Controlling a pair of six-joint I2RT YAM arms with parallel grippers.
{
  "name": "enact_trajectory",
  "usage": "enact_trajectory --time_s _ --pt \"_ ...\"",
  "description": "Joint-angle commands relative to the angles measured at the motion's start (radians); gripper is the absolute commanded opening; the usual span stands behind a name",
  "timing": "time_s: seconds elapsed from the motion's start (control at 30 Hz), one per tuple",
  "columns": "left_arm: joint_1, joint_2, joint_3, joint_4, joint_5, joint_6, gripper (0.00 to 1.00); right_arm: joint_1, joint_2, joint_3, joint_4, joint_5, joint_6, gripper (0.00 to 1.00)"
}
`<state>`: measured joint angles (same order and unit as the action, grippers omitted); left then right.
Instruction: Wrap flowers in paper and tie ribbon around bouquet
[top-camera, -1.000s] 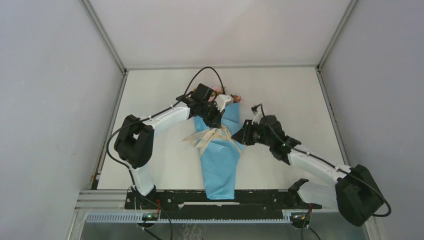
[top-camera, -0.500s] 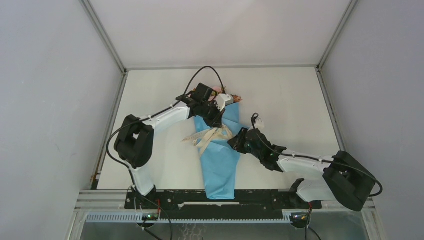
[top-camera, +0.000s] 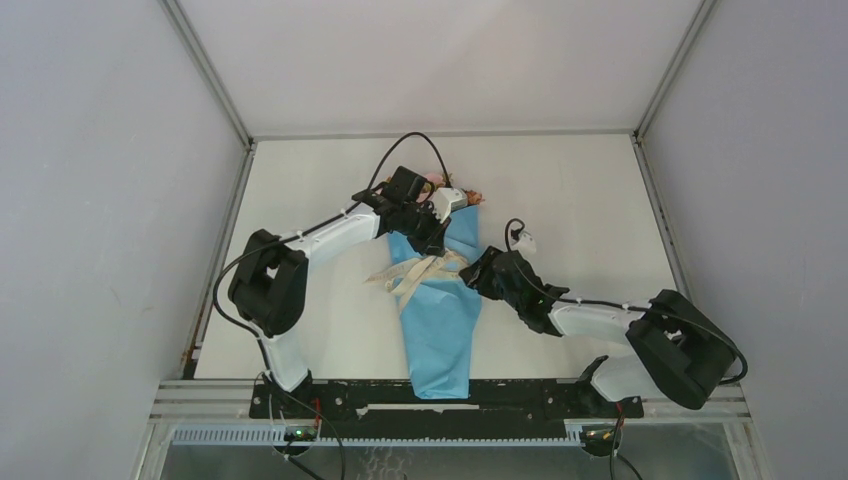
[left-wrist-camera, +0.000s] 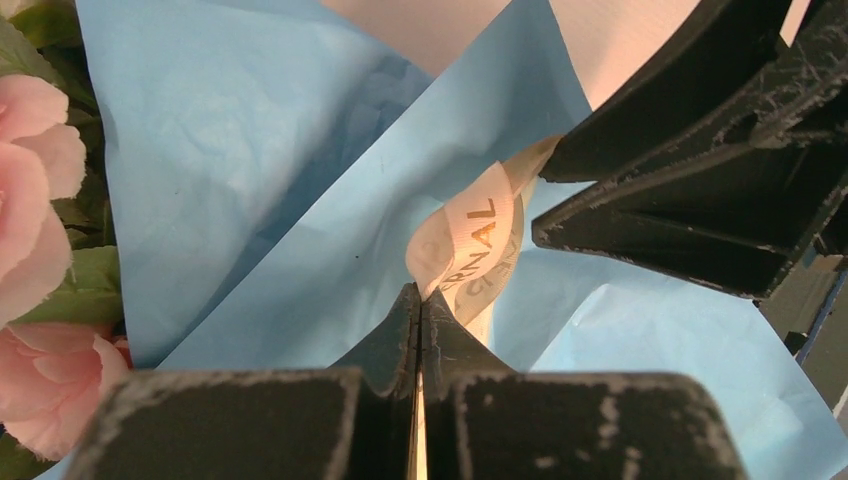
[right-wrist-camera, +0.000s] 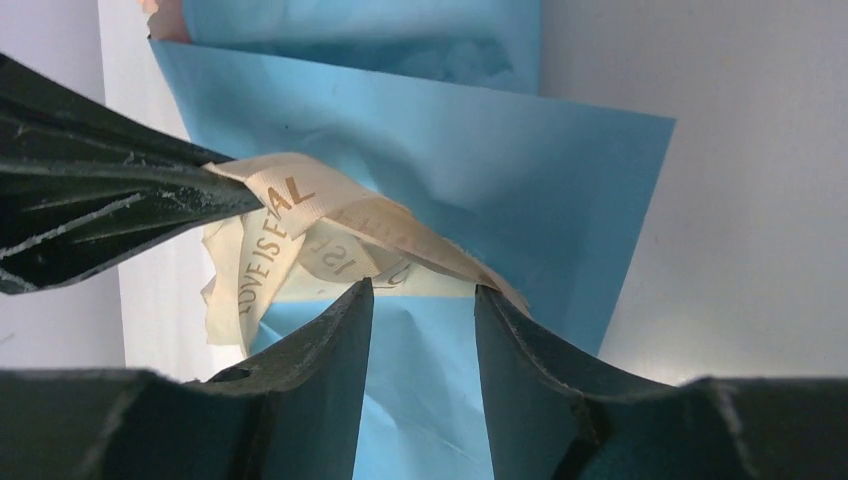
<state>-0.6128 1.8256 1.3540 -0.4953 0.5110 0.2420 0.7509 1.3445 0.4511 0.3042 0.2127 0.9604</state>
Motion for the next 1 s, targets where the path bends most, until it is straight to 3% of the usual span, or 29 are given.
enact_trajectory --time_s 0.0,0.3,0.7,0.8,0.97 --pt "0.004 -0.001 -0.004 0.024 0.035 -0.020 0.00 -0.023 0.024 0.046 0.075 0.008 0.012 0.51" --pt "0.004 0.013 -0.002 0.024 0.028 -0.020 0.00 -0.034 0.084 0.113 0.092 -0.070 -0.049 0.49" --pt "0.010 -0.008 -0.011 0.022 0.012 -0.011 0.00 -0.077 0.141 0.135 0.042 -0.164 -0.083 0.14" --pt "0.012 -0.006 -0.017 0.022 0.012 -0.009 0.00 -0.087 0.130 0.135 0.034 -0.197 -0.114 0.00" --pt "0.031 -0.017 -0.028 0.029 -0.007 -0.020 0.00 -0.122 0.052 0.135 -0.021 -0.376 -0.255 0.00"
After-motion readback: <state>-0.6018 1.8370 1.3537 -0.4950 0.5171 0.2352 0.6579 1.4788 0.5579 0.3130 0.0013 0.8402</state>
